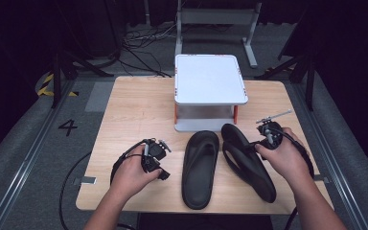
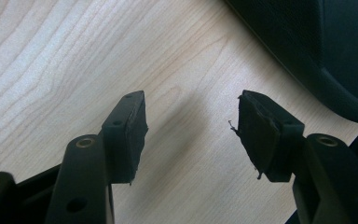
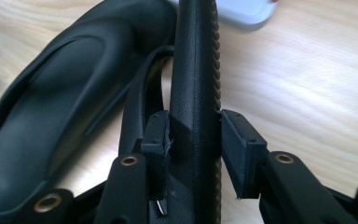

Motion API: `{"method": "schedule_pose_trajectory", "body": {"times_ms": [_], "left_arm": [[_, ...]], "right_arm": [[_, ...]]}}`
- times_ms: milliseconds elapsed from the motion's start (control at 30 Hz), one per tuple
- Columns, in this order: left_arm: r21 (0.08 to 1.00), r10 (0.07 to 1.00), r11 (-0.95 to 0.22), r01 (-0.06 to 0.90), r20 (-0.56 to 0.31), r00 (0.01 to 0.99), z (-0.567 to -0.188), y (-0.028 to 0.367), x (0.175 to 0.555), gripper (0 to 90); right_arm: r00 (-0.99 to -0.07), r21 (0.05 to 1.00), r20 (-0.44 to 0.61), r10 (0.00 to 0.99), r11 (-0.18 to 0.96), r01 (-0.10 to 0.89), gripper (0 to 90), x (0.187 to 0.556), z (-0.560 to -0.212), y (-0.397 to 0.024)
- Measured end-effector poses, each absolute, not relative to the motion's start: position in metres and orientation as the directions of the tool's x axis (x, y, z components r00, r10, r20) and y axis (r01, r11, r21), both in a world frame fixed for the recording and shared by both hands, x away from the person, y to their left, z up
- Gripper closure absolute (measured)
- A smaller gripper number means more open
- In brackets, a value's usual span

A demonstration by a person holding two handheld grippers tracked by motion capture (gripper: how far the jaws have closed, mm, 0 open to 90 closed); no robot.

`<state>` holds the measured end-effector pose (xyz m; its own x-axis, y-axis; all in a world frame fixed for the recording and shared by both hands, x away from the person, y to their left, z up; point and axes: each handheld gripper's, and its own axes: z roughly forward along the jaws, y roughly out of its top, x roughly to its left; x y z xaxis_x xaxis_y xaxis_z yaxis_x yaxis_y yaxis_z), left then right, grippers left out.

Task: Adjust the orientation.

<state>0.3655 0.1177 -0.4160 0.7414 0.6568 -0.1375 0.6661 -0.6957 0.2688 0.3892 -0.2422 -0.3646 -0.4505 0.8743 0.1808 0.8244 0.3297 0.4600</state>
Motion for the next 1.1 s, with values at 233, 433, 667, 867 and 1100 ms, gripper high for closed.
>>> {"method": "schedule_pose_trajectory", "body": {"times_ms": [233, 433, 667, 867, 1100], "left_arm": [[0.271, 0.659, -0.692, 0.669, -0.14, 0.739, -0.417, 0.119, 0.367, 43.2], [0.273, 0.658, -0.692, 0.668, -0.142, 0.739, -0.417, 0.12, 0.367, 43.1], [0.275, 0.661, -0.688, 0.671, -0.145, 0.737, -0.417, 0.121, 0.367, 43.1], [0.276, 0.664, -0.685, 0.675, -0.144, 0.733, -0.417, 0.123, 0.368, 43.1], [0.276, 0.671, -0.677, 0.682, -0.149, 0.726, -0.416, 0.124, 0.369, 43.0]], "right_arm": [[-0.446, 0.457, 0.186, 0.876, 0.325, 0.828, 65.0, 0.394, -0.363, -0.226], [-0.449, 0.476, 0.217, 0.867, 0.308, 0.824, 65.1, 0.399, -0.361, -0.215], [-0.443, 0.471, 0.255, 0.859, 0.29, 0.833, 65.0, 0.405, -0.365, -0.209], [-0.422, 0.476, 0.269, 0.866, 0.261, 0.84, 65.7, 0.411, -0.372, -0.228], [-0.405, 0.504, 0.092, 0.909, 0.309, 0.807, 67.3, 0.416, -0.381, -0.251]]}}
